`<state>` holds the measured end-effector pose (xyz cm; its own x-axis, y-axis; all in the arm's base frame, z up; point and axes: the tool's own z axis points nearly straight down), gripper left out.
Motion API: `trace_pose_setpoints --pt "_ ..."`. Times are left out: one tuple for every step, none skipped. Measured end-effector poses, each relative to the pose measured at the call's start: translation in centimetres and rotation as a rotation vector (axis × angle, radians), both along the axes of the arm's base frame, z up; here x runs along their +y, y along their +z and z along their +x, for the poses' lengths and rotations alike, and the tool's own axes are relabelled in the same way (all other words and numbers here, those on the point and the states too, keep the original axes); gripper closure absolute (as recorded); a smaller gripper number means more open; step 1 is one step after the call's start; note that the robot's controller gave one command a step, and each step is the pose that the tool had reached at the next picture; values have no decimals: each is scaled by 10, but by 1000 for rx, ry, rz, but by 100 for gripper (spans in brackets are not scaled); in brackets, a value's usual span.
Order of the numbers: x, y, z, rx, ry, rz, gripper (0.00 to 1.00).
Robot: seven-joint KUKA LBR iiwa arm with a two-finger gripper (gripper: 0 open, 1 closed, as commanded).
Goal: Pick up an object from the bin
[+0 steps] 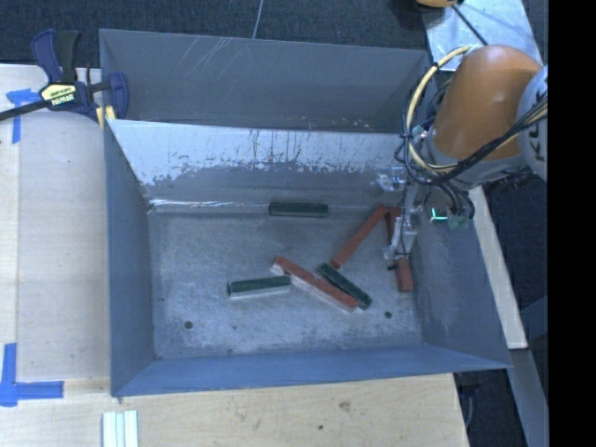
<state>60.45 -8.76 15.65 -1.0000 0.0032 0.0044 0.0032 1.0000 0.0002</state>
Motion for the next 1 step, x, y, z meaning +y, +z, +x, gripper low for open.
trace_pose_setpoints --pt "0 5 2 -8 2 -1 0"
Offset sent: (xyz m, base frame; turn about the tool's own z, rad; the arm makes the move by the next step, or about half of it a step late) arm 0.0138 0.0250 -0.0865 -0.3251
